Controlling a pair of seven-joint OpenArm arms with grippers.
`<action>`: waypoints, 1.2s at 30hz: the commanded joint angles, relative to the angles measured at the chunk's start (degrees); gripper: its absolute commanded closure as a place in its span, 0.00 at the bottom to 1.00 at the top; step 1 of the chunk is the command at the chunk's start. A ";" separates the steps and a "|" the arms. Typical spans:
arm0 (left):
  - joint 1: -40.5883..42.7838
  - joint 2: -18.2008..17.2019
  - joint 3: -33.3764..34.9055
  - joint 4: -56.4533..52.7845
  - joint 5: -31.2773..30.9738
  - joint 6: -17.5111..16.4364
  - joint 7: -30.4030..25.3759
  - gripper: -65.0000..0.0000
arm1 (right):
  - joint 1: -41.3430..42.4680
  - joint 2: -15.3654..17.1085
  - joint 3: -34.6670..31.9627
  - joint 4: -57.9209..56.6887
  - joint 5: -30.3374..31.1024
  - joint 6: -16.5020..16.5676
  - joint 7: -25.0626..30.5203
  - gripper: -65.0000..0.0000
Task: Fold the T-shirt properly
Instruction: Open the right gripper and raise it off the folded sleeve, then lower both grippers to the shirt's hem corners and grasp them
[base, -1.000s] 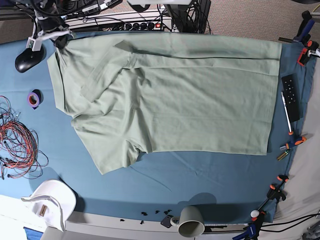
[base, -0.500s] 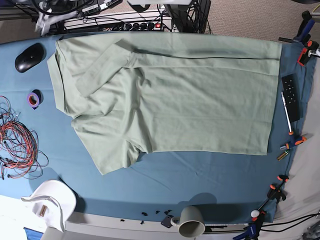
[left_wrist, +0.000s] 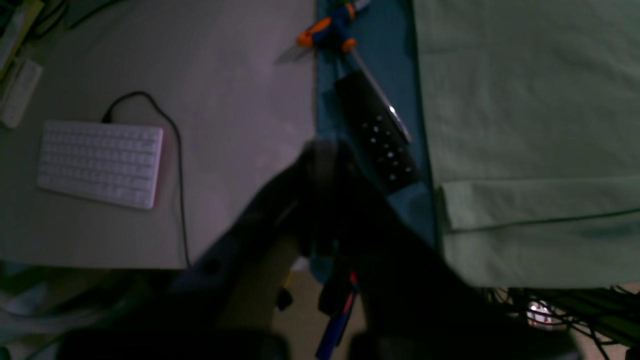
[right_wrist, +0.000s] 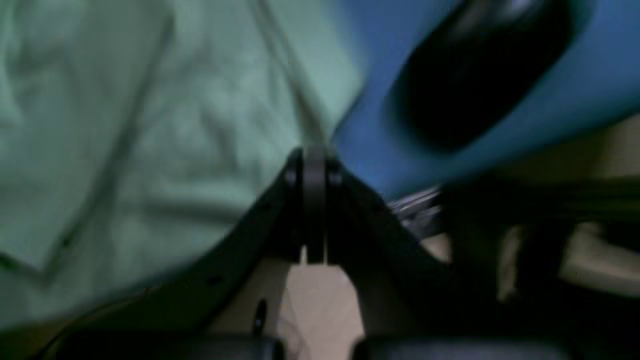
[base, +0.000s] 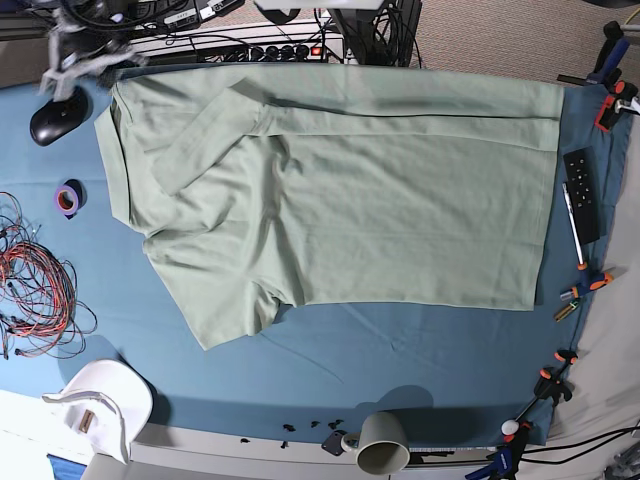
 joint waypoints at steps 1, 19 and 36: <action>0.20 -1.07 -0.57 0.66 -0.33 0.20 -1.49 1.00 | 1.36 0.61 1.66 3.48 0.48 1.49 1.62 1.00; 0.09 -1.99 -0.52 0.66 -3.65 -0.20 -3.34 0.75 | 56.06 24.15 -17.11 -50.73 2.80 11.23 -1.86 0.71; 0.00 -1.68 -0.48 -1.75 -3.80 -0.20 -3.26 0.68 | 84.54 26.75 -39.23 -104.48 -9.31 8.68 2.10 0.71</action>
